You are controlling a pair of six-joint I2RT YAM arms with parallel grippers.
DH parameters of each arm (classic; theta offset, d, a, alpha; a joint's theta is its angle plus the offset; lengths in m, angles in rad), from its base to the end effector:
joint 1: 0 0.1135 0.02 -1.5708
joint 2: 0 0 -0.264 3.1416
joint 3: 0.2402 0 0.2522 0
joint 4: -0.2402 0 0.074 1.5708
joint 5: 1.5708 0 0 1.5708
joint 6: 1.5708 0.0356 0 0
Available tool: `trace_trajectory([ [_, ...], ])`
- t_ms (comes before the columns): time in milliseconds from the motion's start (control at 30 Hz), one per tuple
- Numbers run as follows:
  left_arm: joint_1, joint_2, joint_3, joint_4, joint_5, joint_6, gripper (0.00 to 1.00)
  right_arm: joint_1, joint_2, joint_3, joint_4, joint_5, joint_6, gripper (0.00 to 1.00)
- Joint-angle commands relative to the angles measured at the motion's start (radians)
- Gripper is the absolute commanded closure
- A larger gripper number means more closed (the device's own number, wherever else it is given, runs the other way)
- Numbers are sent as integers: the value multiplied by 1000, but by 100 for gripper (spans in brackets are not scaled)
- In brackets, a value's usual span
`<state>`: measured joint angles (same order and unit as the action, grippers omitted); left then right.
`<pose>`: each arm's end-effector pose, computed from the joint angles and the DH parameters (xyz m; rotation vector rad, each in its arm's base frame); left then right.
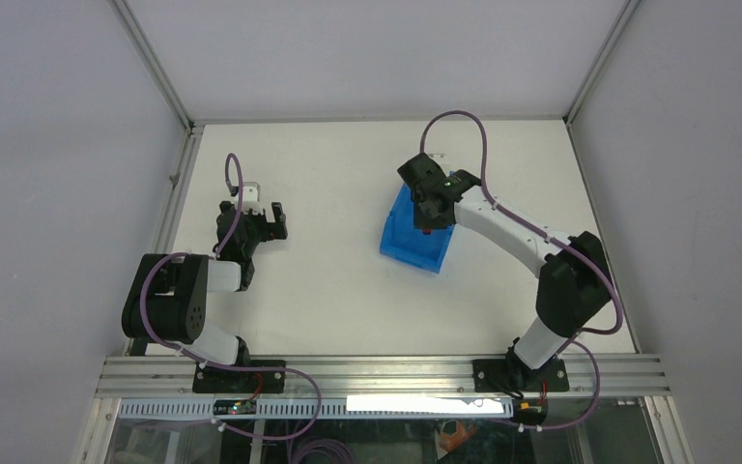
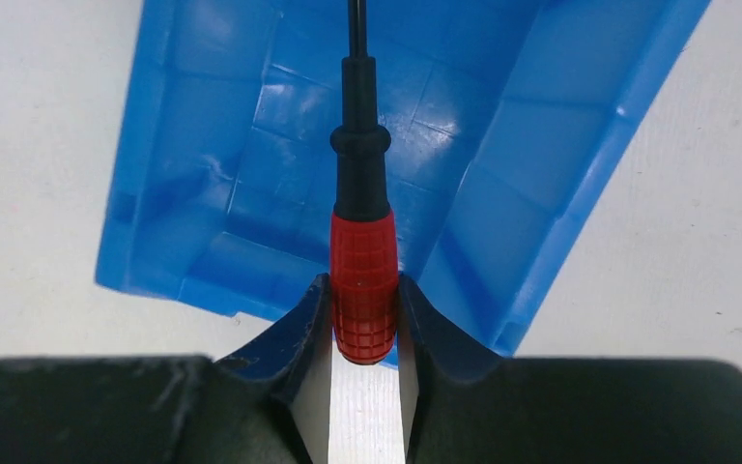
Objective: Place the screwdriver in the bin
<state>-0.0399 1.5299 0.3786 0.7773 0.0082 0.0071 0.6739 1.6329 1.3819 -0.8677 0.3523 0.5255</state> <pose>0.2656 -0.0109 0.1380 0.0512 1.9442 -0.0297 0.2698 0.1998 0.2776 -0.0857 2.5752 -0.0441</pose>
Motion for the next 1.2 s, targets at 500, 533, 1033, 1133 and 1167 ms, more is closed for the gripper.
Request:
trace_trajectory([
  [500, -7, -22, 5, 27, 7, -16, 1, -16, 300, 25, 137, -37, 107, 83],
  [533, -7, -23, 5, 27, 7, -16, 1, -16, 299, 29, 133, -40, 108, 78],
  [1033, -6, -22, 5, 27, 7, -16, 1, -18, 10, 215, 57, 42, -47, 13],
  [1133, -7, -22, 5, 27, 8, -16, 1, -22, -54, 223, 38, 60, -85, 1],
  [1167, -6, -22, 5, 27, 7, -16, 1, -28, -70, 221, 29, 68, -96, 1],
])
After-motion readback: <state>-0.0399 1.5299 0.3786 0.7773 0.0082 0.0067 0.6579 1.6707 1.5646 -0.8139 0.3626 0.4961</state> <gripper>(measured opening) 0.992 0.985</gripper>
